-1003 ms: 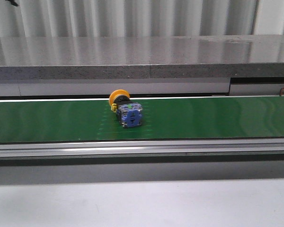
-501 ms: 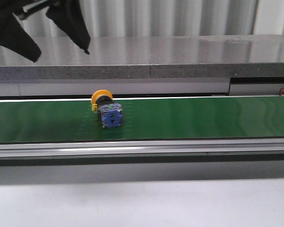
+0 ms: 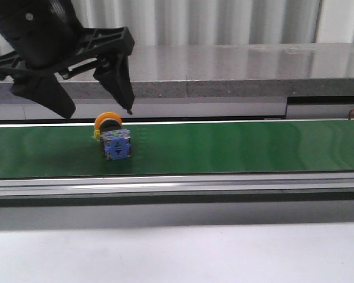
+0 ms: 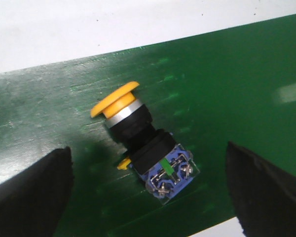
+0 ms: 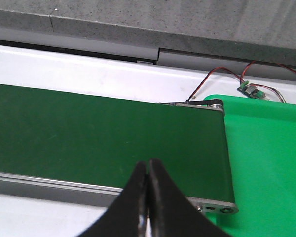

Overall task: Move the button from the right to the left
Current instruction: 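Lower the open left gripper over the button on the belt, then close the left gripper on the button and lift it off the belt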

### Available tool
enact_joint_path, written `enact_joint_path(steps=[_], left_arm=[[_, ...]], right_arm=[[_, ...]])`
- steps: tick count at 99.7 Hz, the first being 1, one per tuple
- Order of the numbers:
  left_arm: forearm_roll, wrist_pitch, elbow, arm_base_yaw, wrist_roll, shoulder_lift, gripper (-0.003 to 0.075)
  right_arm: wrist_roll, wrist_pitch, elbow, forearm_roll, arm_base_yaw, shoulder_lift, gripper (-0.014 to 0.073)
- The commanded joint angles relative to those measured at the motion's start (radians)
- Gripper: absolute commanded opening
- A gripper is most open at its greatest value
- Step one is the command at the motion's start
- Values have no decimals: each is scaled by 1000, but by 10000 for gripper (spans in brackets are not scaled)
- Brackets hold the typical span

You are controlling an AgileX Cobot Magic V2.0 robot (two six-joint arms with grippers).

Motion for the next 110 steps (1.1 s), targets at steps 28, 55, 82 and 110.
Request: enact_joint_path(steps=[28, 55, 82, 110], left_arm=[[10, -37, -33, -9, -14, 51, 578], [52, -4, -33, -9, -33, 55, 25], [150, 69, -33, 3, -33, -58, -20], [276, 279, -33, 147, 94, -312, -20]], right_arm=[[-8, -68, -28, 26, -1, 3, -68], [-8, -68, -28, 26, -1, 3, -68], [-8, -68, -28, 26, -1, 3, -68], [-8, -68, -28, 26, -1, 3, -68]])
